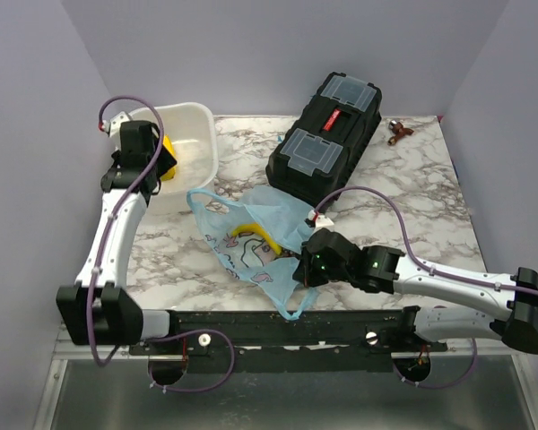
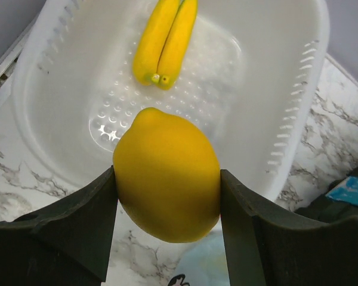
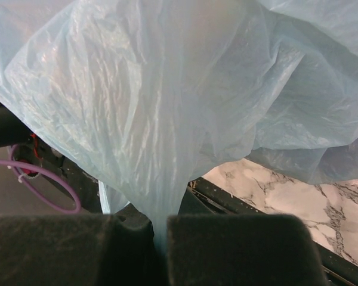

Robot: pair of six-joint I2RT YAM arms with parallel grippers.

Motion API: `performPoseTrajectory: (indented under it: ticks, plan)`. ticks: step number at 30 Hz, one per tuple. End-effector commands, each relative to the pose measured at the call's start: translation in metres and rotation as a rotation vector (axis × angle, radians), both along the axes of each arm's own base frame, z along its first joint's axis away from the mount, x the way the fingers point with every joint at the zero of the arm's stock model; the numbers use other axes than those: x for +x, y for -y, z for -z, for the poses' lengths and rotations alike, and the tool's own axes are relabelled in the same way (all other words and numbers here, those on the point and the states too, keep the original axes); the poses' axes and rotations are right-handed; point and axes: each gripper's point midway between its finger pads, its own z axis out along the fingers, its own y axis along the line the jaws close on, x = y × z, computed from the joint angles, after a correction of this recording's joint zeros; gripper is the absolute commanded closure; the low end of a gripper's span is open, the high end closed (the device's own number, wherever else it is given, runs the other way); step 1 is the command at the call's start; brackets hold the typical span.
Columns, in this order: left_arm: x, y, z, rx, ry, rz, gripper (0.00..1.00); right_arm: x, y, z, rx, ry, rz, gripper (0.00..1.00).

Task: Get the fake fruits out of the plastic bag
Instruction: Place the fake fruit in the bin.

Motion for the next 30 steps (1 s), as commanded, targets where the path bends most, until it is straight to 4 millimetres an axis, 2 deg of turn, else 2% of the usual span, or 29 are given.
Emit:
performPoseTrajectory:
  ticks: [1,3,7,20,25,30]
  plan:
    - [0.046,-0.01,0.03,-0.066,-0.095,-0.004,0.95,0.001,-0.007,-0.004,0.001,0.022,-0.031,0.98]
    - [0.059,-0.012,0.055,-0.075,-0.184,-0.005,0.98,0.002,-0.007,-0.004,-0.002,0.022,-0.029,0.98]
    - [0.071,-0.013,0.085,-0.09,-0.263,-0.016,0.98,0.002,-0.007,-0.003,-0.003,0.023,-0.03,0.98]
    - [0.062,-0.015,0.164,-0.144,-0.477,-0.091,0.88,0.004,-0.008,0.0,-0.022,0.031,-0.04,0.98]
    - [0.062,-0.02,0.186,-0.176,-0.54,-0.118,0.86,0.004,-0.008,-0.003,-0.012,0.036,-0.035,0.98]
    - [0.063,-0.03,0.194,-0.166,-0.559,-0.162,0.85,0.004,-0.005,-0.001,-0.019,0.034,-0.03,0.98]
